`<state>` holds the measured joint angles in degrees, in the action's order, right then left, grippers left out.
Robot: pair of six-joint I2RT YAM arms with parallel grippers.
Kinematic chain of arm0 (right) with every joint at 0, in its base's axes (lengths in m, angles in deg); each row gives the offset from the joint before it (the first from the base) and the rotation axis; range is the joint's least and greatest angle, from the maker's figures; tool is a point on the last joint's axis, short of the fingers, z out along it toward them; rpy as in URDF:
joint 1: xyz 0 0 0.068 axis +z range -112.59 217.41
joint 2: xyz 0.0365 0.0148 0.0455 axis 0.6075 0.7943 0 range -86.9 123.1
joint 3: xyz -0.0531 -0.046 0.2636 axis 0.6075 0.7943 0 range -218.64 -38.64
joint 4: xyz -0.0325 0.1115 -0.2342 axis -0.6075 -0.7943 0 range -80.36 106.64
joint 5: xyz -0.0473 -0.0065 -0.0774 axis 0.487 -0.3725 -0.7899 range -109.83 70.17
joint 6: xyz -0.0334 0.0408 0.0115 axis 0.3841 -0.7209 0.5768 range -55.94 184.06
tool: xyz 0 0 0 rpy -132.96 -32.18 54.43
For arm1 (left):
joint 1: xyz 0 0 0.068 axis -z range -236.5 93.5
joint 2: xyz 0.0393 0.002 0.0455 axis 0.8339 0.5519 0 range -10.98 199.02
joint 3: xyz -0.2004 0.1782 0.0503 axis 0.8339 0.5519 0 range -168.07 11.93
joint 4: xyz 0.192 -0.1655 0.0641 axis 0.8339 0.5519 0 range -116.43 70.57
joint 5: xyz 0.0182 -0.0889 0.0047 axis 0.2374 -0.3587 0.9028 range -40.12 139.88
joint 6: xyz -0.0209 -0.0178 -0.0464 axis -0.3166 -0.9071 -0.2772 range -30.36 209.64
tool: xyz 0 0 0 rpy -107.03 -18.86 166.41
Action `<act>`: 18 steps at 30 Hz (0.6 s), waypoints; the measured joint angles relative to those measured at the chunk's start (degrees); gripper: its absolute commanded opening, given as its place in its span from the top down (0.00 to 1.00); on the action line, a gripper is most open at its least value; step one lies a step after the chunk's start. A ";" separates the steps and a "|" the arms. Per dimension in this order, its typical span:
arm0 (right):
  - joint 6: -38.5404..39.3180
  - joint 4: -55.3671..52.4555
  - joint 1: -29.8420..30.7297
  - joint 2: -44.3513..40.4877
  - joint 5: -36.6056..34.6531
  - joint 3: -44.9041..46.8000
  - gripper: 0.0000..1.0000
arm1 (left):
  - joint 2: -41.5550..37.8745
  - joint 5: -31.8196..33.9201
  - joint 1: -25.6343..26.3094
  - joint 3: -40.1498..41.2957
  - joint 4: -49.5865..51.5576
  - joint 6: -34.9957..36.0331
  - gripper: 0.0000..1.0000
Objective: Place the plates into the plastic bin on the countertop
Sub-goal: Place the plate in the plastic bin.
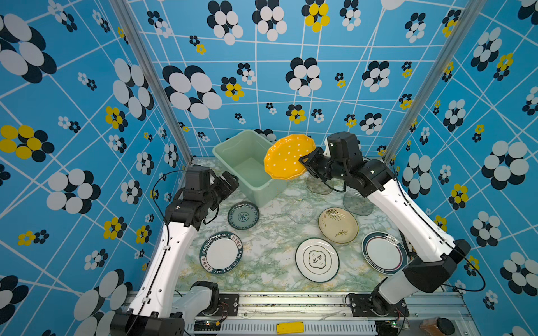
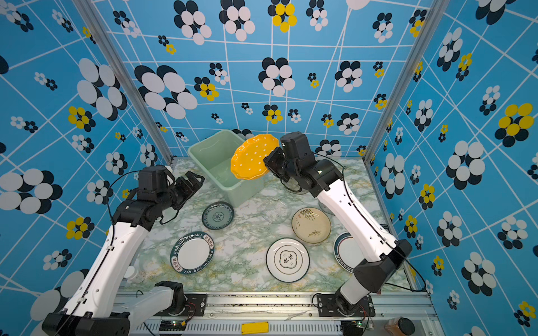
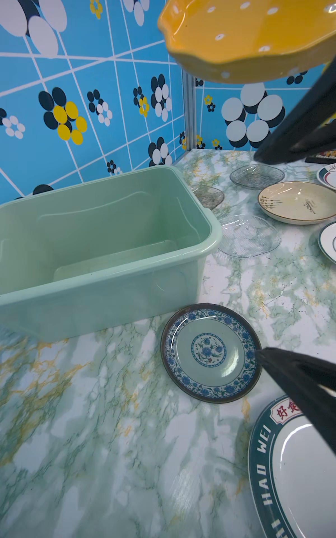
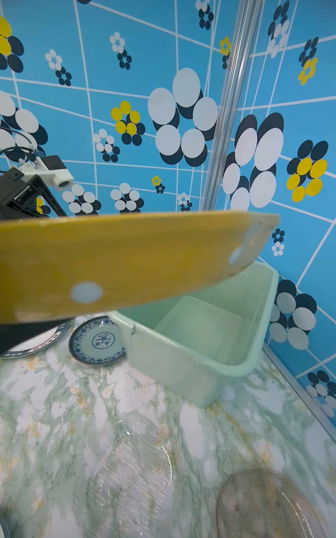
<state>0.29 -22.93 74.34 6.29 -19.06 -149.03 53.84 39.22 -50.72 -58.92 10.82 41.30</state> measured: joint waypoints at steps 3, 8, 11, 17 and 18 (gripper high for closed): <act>0.11 0.02 -0.76 3.21 0.68 -3.21 0.99 | 3.28 -1.60 -0.57 -2.56 0.09 0.26 0.01; 0.17 0.09 -2.60 8.35 3.06 -8.46 0.99 | 10.05 -2.03 -0.90 -7.34 1.42 1.31 0.01; 0.28 0.22 -3.89 11.52 4.76 -11.30 0.99 | 15.72 -1.70 -0.90 -10.86 2.89 2.08 0.00; 0.98 0.33 -5.31 16.22 7.69 -14.51 0.99 | 25.79 -0.20 -0.90 -17.81 5.49 2.56 0.04; 1.16 0.37 -5.40 16.68 8.07 -14.64 1.00 | 27.30 -0.04 -0.87 -19.04 5.84 2.60 0.05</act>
<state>1.45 -22.56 68.94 22.96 -10.99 -163.68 81.14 39.18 -51.60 -77.95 16.66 43.90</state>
